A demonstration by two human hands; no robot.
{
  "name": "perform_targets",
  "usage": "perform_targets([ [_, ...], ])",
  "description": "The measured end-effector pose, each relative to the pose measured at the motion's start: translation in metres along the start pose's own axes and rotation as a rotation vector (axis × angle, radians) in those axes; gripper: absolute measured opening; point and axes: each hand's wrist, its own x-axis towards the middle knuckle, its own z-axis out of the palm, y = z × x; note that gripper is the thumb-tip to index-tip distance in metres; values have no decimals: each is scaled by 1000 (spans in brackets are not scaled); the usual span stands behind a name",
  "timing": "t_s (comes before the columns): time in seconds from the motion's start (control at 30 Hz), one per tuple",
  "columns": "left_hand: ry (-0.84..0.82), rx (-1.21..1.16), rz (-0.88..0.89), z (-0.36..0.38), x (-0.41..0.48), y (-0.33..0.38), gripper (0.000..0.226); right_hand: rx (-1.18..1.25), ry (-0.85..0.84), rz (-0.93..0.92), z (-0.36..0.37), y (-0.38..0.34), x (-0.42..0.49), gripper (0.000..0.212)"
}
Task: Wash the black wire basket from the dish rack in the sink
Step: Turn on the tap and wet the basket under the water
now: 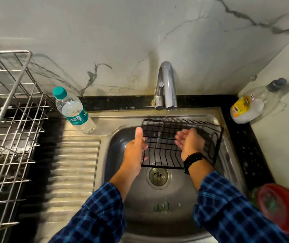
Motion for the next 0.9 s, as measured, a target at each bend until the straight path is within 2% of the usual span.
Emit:
perform_targets([
  [0.03, 11, -43, -20, -6, 1, 0, 86, -33, 100, -46, -4, 1, 4, 24],
  [0.07, 15, -75, -36, -11, 1, 2, 86, -166, 172, -108, -8, 1, 7, 22],
  [0.1, 16, -90, -44, -14, 2, 2, 88, -382, 203, -178, -8, 3, 6, 24],
  [0.13, 14, -92, -44, -13, 1, 3, 90, -624, 178, -236, -5, 6, 2, 39],
  [0.2, 7, -78, -16, -6, -1, 5, 88, -1057, 0, -248, 14, 19, -19, 87],
  [0.23, 12, -74, 1, 0, -2, 6, 82, -1224, -101, -229, 26, 29, -33, 101],
  [0.27, 23, -62, 19, 5, -1, 8, 75, -1364, -178, -229, 36, 38, -45, 104],
  [0.33, 39, -8, 57, 8, 2, 13, 66, -1534, -316, -247, 42, 49, -55, 96],
  [0.4, 45, 7, 75, 3, 5, 16, 62, -1604, -511, -362, 23, 43, -50, 84],
  [0.47, 47, -45, 63, -7, 10, 14, 64, -1712, -646, -596, -13, 28, -44, 70],
  [0.53, 37, -120, 59, -14, 8, 10, 73, -1787, -576, -796, -48, 14, -32, 72],
  [0.63, 21, -181, 119, -11, 6, 8, 90, -1804, -419, -781, -67, 4, -16, 79],
  [0.73, -15, -181, 192, 5, -3, 15, 89, -1797, -358, -747, -42, 19, -26, 74],
  [0.8, -34, -188, 227, 15, -5, 21, 76, -1751, -417, -787, -17, 33, -47, 78],
  [0.9, -33, -231, 228, 14, 6, 20, 76, -1738, -580, -957, -8, 38, -59, 75],
])
